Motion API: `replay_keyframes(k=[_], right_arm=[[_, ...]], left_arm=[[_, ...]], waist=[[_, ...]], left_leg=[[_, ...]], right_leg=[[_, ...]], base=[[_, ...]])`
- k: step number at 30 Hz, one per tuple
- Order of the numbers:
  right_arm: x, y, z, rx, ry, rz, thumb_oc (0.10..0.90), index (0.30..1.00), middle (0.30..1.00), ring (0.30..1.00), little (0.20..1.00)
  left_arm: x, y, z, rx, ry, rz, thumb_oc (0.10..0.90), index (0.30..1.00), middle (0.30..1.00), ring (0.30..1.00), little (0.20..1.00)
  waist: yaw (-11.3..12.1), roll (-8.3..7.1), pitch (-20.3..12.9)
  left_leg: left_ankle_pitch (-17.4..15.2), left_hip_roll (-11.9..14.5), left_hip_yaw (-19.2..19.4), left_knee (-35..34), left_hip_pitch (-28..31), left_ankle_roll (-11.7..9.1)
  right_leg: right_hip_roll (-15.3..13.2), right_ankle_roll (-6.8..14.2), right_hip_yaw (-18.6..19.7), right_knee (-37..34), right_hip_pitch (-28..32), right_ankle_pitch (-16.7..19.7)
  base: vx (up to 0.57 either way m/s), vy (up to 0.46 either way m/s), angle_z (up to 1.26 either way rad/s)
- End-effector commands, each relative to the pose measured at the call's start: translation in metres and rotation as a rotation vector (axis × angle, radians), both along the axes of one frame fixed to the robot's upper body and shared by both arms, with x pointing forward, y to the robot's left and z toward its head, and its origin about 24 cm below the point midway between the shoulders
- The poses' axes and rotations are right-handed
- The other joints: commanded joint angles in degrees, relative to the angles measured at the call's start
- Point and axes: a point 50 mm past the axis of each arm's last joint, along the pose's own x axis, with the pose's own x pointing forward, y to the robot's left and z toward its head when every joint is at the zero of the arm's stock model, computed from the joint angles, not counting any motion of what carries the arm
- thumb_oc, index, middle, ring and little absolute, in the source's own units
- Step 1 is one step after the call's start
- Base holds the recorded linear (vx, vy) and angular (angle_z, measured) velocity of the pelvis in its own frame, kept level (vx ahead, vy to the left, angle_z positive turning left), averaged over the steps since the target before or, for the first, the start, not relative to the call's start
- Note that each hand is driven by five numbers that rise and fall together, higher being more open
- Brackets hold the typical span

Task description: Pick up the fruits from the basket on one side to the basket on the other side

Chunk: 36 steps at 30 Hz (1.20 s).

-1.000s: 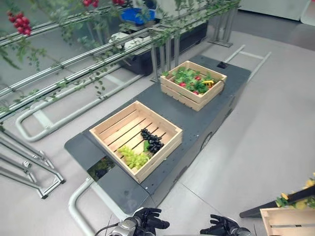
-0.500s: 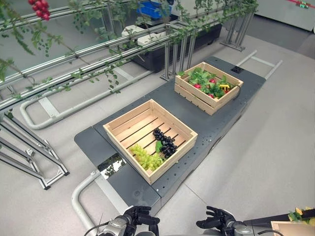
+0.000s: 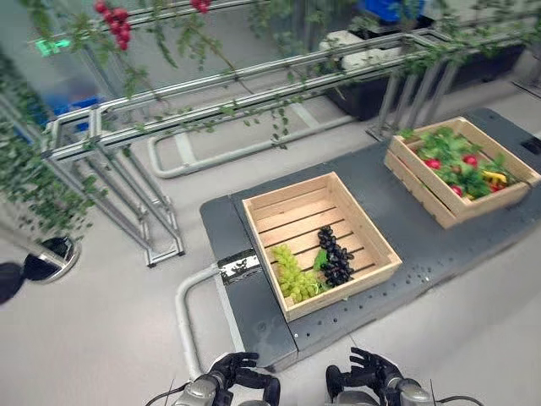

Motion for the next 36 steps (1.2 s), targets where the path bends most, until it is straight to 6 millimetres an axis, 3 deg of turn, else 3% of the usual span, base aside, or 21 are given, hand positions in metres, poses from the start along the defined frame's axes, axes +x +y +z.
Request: replay_keyframes(k=[1,5,8,10,12,14,15,22,29,36], right_arm=[[0.017,0.005,0.008,0.051,-0.1,-0.005,0.8,0.9,0.9,0.9,0.9],[0.021,-0.009,0.012,0.021,-0.11,-0.075,0.8,0.9,0.9,0.9,0.9],[0.025,-0.027,0.018,-0.008,-0.138,-0.138,0.8,0.9,0.9,0.9,0.9],[0.027,-0.036,0.022,-0.025,-0.157,-0.16,0.8,0.9,0.9,0.9,0.9],[0.027,-0.039,0.023,-0.028,-0.159,-0.167,0.8,0.9,0.9,0.9,0.9],[0.024,-0.039,0.023,-0.024,-0.155,-0.165,0.8,0.9,0.9,0.9,0.9],[0.015,-0.037,0.019,-0.015,-0.141,-0.147,0.8,0.9,0.9,0.9,0.9],[-0.012,-0.032,0.009,0.007,-0.083,-0.157,0.8,0.9,0.9,0.9,0.9],[-0.018,-0.034,0.007,0.016,-0.071,-0.171,0.8,0.9,0.9,0.9,0.9],[-0.001,-0.042,0.017,0.038,-0.151,-0.17,0.8,0.9,0.9,0.9,0.9]], left_arm=[[0.05,-0.018,0.021,-0.066,-0.22,-0.05,0.8,0.9,0.9,0.9,0.9],[0.09,-0.036,0.046,-0.095,-0.372,-0.215,0.8,0.9,0.9,0.9,0.9],[0.123,-0.072,0.079,-0.153,-0.522,-0.498,0.8,0.9,0.9,0.9,0.9],[0.137,-0.093,0.106,-0.199,-0.622,-0.614,0.8,0.9,0.9,0.9,0.9],[0.145,-0.1,0.127,-0.175,-0.695,-0.662,0.8,0.9,0.9,0.9,0.9],[0.15,-0.099,0.143,-0.155,-0.76,-0.702,0.8,0.9,0.9,0.9,0.9],[0.159,-0.091,0.172,-0.122,-0.876,-0.738,0.8,0.9,0.9,0.9,0.9],[0.171,-0.071,0.227,0.049,-1.16,-0.68,0.8,0.9,0.9,0.9,0.9],[0.18,-0.058,0.26,0.29,-1.4,-0.589,0.8,0.9,0.9,0.9,0.9],[0.197,-0.073,0.287,0.561,-1.577,-0.617,0.8,0.9,0.9,0.9,0.9]], waist=[[-0.6,-2.24,-0.47],[-1.42,-2.34,-0.32],[-2.93,-0.74,0.53],[-3.36,0.56,0.94],[-3.5,1.41,0.86],[-3.61,1.76,0.68],[-3.62,1.98,0.15],[-3.04,1.84,-1.34],[-3.46,1.73,-0.01],[-6.07,2.6,3.33]], left_leg=[[-2.68,0.44,3.91,1.79,2.61,2.37],[-0.59,4.18,11.21,3.85,-0.45,0.37],[1.23,4.94,18.18,3.49,-2.4,-1.59],[2.46,4.55,18.03,0.84,-2.27,-2.15],[3.05,4.07,16.78,-1.02,-1.91,-2.01],[2.96,3.69,15.89,-1.37,-1.83,-1.83],[2.25,3.08,15.35,-1.37,-1.33,-1.5],[0.98,2.61,15.31,-1.37,0.05,-1.15],[0.81,2.8,15.66,-1.18,0.02,-1.07],[0.39,3.04,17.21,0.33,-1.79,-1.24]], right_leg=[[-2.59,2.34,1.24,4.62,-7.56,4.48],[-3.05,1.09,-4.59,3.21,-5.19,3.21],[-3.89,1.19,-9.89,1.67,-3.68,2.56],[-4.58,1.65,-11.04,0.91,-3.38,2.45],[-4.87,1.9,-10.66,0.75,-3.46,2.58],[-5.06,2.05,-10.47,0.69,-3.38,2.65],[-5.53,2.14,-10.58,0.2,-2.63,2.68],[-5.86,2.21,-10.82,-0.16,-1.09,2.04],[-5.21,1.88,-9.38,1.83,-2.36,1.05],[-4.53,1.6,-6.91,4.79,-5.7,0.04]], base=[[0.15,-0.372,0.86],[0.05,-0.228,0.83],[-0.05,0.006,1.08],[-0.02,0.128,1.22],[0.02,0.102,0.76],[0.07,0.071,0.49],[0.11,0.044,0.16],[0.13,0.017,0.0],[0.06,-0.028,0.02],[0.0,-0.02,-0.1]])
